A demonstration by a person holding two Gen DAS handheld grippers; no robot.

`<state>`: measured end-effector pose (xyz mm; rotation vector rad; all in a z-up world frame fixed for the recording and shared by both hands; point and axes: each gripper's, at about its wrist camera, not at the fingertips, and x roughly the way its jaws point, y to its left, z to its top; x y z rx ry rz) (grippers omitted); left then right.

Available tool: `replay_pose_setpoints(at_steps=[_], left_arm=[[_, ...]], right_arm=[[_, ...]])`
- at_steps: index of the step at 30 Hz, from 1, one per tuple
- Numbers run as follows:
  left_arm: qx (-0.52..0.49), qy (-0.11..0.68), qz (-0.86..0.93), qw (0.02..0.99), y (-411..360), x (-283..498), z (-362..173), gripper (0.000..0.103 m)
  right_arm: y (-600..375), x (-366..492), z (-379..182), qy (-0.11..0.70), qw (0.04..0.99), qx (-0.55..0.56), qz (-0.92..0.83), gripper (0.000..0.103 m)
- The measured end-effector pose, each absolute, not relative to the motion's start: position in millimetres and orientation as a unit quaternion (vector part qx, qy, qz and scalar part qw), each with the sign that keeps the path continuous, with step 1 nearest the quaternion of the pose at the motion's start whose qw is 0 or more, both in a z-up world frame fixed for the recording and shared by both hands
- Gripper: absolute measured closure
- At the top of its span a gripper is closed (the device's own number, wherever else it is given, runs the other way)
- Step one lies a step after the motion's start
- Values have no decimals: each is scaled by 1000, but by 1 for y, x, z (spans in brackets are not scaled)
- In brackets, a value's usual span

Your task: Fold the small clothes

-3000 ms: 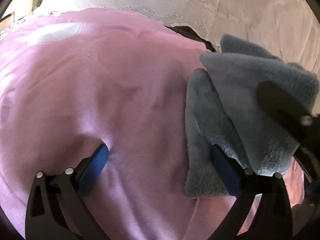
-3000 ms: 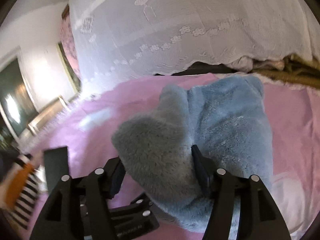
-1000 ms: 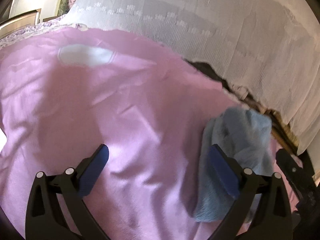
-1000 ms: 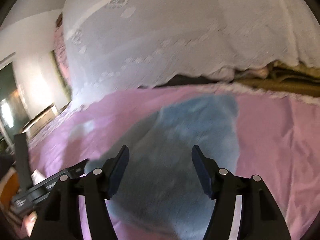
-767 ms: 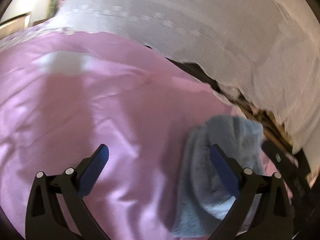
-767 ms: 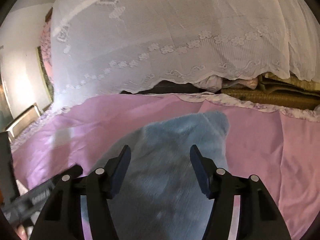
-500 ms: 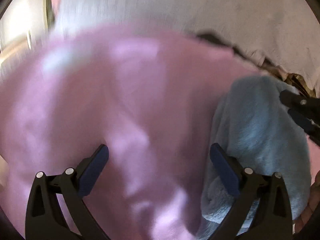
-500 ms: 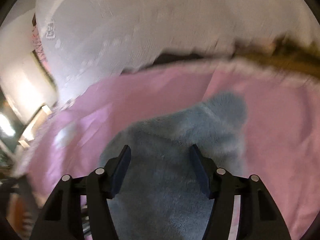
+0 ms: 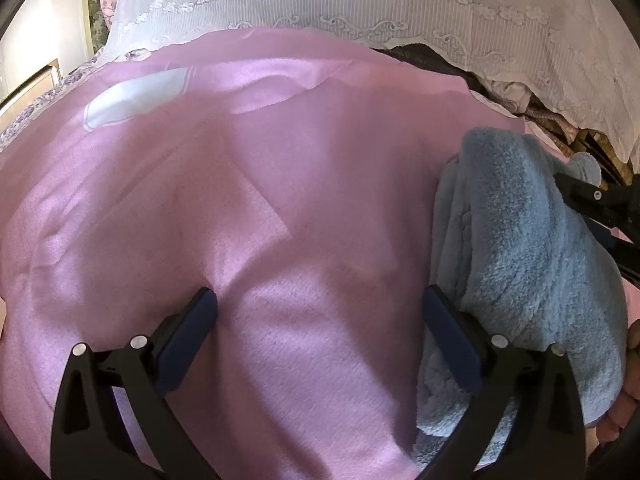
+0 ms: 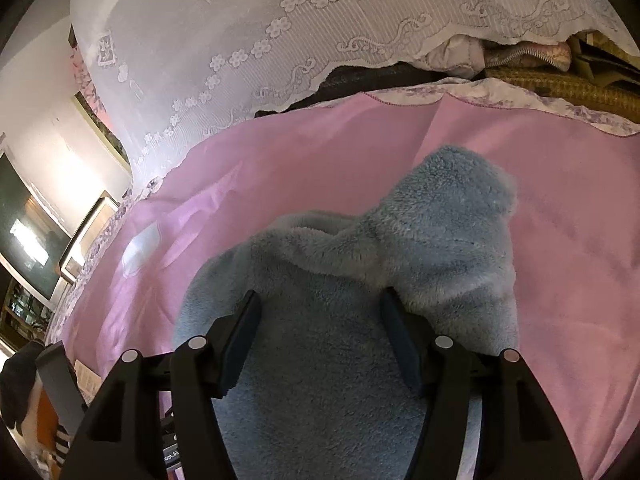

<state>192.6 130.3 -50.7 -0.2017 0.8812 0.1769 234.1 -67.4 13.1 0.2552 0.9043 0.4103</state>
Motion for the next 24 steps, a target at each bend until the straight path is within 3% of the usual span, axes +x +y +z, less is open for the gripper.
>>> replay_pose_setpoints(at_steps=[4,7,12,19,24], left_arm=[[-105,421,82,897,132,194,-50,4],[-106,421,82,897,132,194,-50,4],[-105,421,82,897,132,195,-50,4],[-106,420,82,898,131,195,-50,4],[-107,421,81,897,132,196,-50,4]], right_arm=[[-62,219,32,408,896,100,143,36],[-37,198,51,370,918,43,132,25],[-3,204,18,405,906,-48,116,17],[-20,211,20,399,907,7,136,15],[-36,192,54,357,926,20,117,10]])
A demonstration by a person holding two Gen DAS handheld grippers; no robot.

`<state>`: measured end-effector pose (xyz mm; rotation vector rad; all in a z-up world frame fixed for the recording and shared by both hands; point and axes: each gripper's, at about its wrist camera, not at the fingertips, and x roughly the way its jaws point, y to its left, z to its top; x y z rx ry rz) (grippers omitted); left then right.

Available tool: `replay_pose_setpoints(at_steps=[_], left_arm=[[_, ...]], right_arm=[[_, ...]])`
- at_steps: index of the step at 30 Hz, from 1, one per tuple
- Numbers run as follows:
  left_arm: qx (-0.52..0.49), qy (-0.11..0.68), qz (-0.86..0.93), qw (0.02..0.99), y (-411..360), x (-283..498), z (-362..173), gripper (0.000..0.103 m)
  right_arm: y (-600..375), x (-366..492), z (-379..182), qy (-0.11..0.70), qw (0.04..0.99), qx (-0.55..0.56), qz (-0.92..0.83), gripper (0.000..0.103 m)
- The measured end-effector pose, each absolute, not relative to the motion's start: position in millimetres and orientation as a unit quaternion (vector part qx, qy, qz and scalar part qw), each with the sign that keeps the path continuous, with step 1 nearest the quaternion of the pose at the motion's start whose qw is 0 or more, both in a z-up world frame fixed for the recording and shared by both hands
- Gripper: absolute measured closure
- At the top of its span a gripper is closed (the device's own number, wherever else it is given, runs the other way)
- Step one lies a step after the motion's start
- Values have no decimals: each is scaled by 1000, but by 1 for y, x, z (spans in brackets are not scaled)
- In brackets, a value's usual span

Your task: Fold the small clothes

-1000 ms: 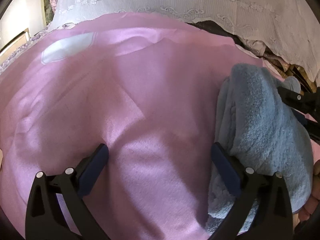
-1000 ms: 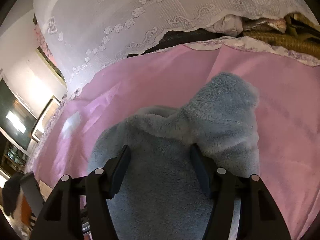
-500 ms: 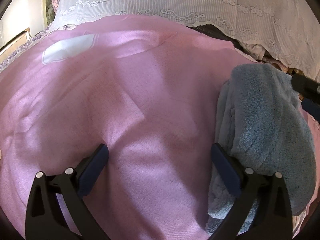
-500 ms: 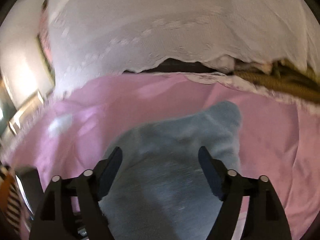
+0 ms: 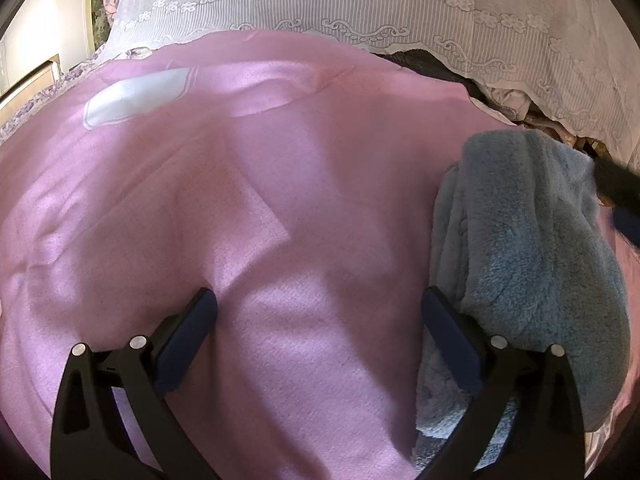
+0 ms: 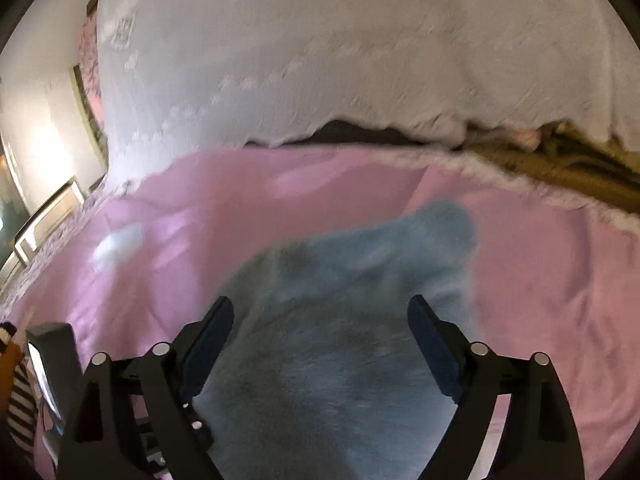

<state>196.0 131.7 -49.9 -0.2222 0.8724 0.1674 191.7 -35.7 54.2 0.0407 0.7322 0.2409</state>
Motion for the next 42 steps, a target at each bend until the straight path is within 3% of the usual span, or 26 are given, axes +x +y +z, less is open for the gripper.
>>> replay_pose_setpoints(at_steps=[5,9,15,23,32,37,42], left_arm=[[-107,421,80,897,131,196,-49,4],[-108,421,79,897,132,196,-49,4],[-132,428,56,892,139,197,-45,4],[-237,446,-65,860,155,196,-33,4],[-277,461,-108,836,156,201,-40,4],[-308,415,-123,847,164,190,-23,5],[-264,422,-162,852,139,188,-10,5]], right_arm=[[-74,206,10,439,890,74,97,6],[-92,210,-5,459,870,137,116,3],[-112,199,-4,461,846,215,160,3],[-148,182,-24,471,786,337,215,3],[-113,176,-24,487,795,274,237,3],[-115,181,-28,487,788,284,247,3],[-113,186,-29,484,790,281,252,3]])
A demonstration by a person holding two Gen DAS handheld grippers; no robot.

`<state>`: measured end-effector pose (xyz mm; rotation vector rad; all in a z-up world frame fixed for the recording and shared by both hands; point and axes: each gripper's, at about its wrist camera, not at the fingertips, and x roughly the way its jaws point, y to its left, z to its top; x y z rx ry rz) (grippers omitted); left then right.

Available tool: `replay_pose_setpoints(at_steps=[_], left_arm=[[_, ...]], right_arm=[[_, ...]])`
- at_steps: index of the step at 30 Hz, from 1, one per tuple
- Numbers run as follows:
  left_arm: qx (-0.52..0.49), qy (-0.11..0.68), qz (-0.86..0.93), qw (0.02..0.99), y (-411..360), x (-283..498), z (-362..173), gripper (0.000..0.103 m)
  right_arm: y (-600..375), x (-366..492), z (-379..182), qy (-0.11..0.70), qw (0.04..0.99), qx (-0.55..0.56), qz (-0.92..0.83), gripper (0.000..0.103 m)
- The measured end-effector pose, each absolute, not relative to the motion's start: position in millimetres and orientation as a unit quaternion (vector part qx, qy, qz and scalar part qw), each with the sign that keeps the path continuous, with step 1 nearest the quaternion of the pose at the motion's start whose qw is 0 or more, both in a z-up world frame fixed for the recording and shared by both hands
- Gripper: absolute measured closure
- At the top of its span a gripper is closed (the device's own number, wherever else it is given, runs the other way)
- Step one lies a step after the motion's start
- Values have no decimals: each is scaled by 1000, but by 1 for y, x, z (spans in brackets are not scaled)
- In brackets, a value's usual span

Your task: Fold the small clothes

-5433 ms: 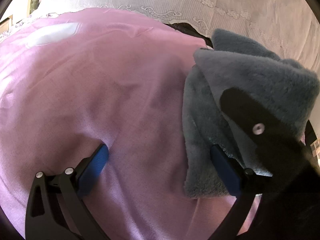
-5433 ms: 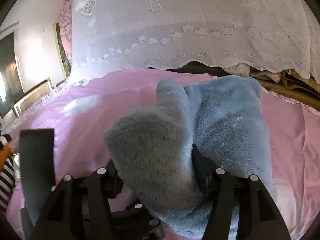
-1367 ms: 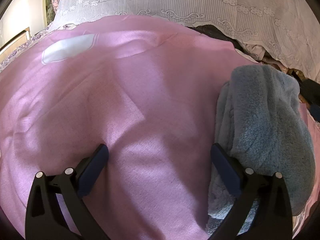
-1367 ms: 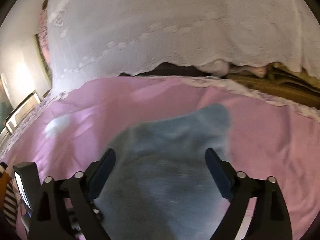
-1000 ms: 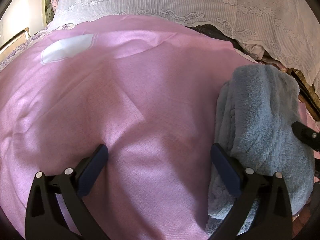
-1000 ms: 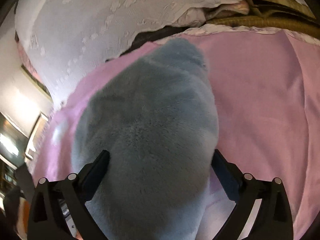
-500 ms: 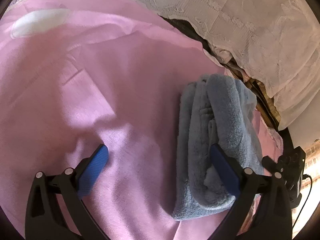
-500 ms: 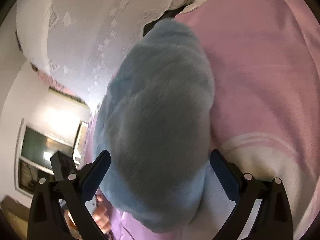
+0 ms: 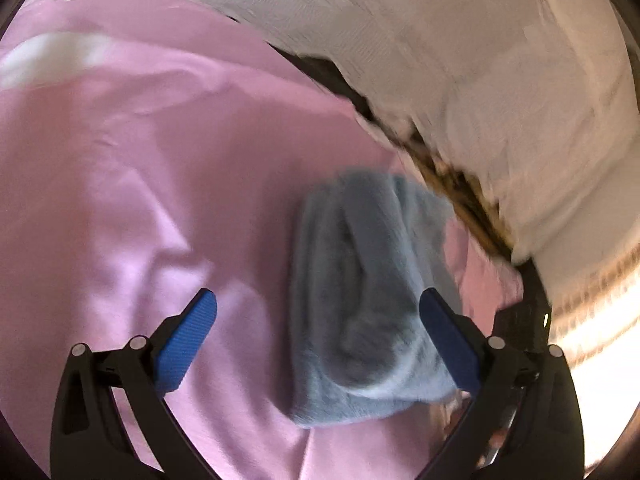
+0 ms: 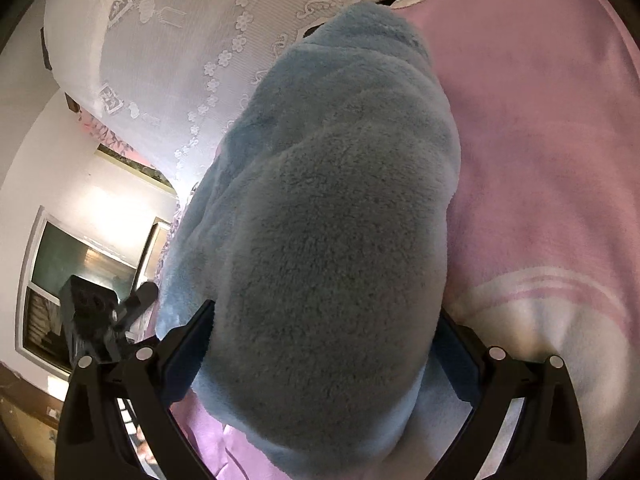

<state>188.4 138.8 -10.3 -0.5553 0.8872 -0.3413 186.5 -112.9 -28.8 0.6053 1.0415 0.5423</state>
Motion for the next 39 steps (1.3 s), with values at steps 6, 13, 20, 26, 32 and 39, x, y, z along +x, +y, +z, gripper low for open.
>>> replay_pose_setpoints(at_steps=[6,13,20,26,32,39], left_arm=[[-200,474,-192,836,98,199,-43,4],[-325,456,-231,796,123,210,-53,4],[-258,447,-239,823,93,206,-46,4],[-258,437,-231,830,96,213,-51,4],[-257,430,-224,836,96,212,-50,13],[-222,399,-231,859,87,198,-36,37]], right_arm=[[-113,186,-30,485,793,269,252,3],[-116,187,-31,469,796,286,255,3],[-112,185,-31,445,819,272,238,3],[-105,185,-31,427,838,256,223,3],[-94,182,-26,407,855,244,208,18],[-90,174,-13,380,878,207,204,31]])
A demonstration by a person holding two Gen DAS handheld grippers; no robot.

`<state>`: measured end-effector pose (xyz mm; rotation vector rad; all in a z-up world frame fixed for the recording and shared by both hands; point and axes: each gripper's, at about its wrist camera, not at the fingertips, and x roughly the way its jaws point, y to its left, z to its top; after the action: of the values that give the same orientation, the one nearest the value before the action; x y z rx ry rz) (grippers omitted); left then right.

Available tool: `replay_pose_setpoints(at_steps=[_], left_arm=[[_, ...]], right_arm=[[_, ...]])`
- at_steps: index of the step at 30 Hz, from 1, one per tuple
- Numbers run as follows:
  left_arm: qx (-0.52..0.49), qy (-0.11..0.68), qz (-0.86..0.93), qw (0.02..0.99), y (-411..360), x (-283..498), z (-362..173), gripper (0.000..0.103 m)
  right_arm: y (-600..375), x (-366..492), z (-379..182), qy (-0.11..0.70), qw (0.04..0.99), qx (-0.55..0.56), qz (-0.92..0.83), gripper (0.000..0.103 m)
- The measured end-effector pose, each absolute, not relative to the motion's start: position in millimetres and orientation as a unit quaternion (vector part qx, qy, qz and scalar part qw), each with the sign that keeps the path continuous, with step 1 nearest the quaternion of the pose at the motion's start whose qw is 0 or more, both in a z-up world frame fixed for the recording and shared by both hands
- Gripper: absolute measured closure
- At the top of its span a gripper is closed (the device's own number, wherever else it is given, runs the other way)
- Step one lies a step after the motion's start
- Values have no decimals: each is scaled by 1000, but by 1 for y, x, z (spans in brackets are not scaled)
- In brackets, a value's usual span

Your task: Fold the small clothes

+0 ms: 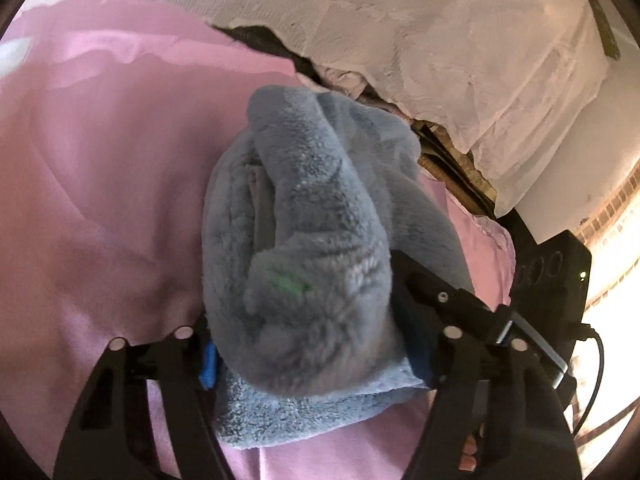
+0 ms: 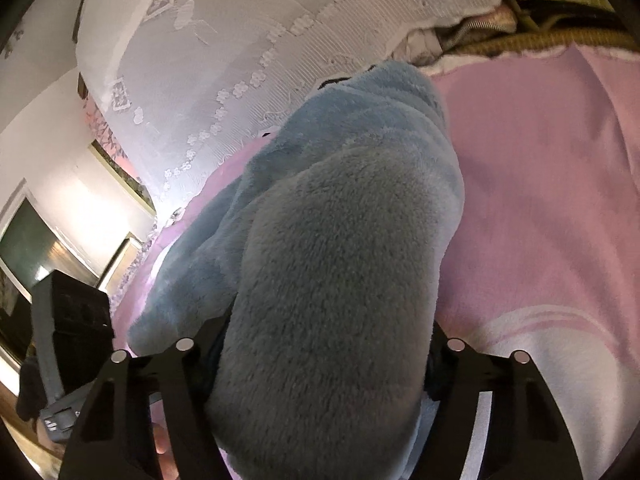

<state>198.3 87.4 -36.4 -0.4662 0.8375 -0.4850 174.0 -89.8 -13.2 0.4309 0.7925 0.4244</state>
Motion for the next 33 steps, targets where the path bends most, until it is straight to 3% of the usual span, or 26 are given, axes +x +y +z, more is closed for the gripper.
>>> replay_pose_setpoints(at_steps=[13,33], left_arm=[[-179,361,-256,879,64,169,-14,40],[-92,352,-347,864,-22,33,11,41]], right_arm=[[-109,133,10,350,899,199,170,33],[-189,-33,35,308,929,182,93,34]])
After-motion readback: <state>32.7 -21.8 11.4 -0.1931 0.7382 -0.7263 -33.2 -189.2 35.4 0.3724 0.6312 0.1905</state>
